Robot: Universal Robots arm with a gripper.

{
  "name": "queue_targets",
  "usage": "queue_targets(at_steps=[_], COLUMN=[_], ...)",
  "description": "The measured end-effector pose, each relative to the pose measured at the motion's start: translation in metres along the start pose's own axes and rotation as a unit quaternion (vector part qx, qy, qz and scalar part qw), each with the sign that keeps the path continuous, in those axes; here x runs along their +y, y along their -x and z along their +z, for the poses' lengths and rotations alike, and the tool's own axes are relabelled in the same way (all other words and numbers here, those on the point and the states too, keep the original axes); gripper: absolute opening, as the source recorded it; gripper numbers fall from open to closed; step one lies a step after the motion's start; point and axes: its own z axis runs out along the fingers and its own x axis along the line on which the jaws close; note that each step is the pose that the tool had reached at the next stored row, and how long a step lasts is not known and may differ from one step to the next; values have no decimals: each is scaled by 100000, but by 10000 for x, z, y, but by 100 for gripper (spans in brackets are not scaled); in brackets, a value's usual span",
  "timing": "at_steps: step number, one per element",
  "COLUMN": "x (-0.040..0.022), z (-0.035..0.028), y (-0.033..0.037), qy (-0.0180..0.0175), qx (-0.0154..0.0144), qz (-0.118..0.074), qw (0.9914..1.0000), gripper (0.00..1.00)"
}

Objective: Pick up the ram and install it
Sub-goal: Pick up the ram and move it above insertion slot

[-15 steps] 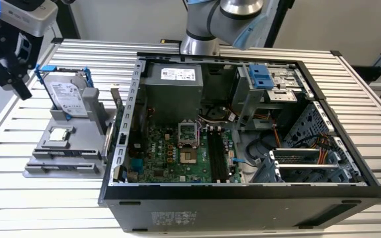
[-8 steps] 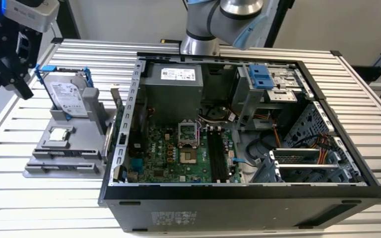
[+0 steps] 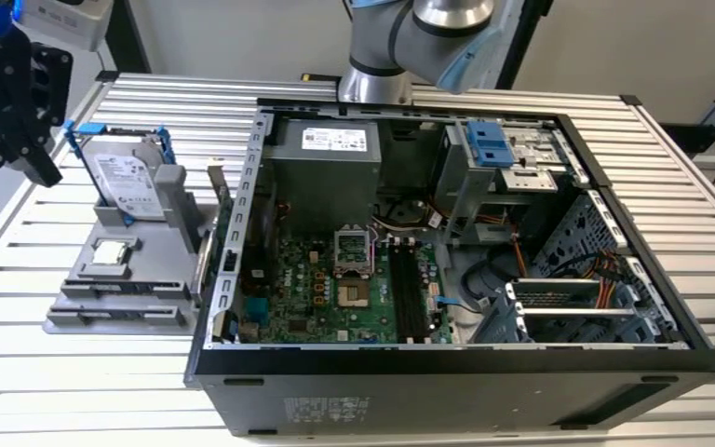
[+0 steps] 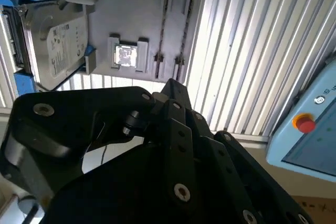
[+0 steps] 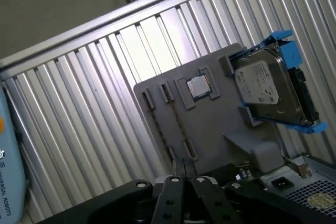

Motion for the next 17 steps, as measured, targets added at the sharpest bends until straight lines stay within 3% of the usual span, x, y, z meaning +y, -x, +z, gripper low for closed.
queue_targets(at_steps=[4,8,12,17], x=[0,0,0,0], z=[0,0,0,0], y=[0,0,0,0], qy=[94,192,288,409], qx=[90,190,285,405], qz=[-3563,-7243,-10844,-15326], qw=[99936,99737,99410,98817], gripper=[0,0,0,0])
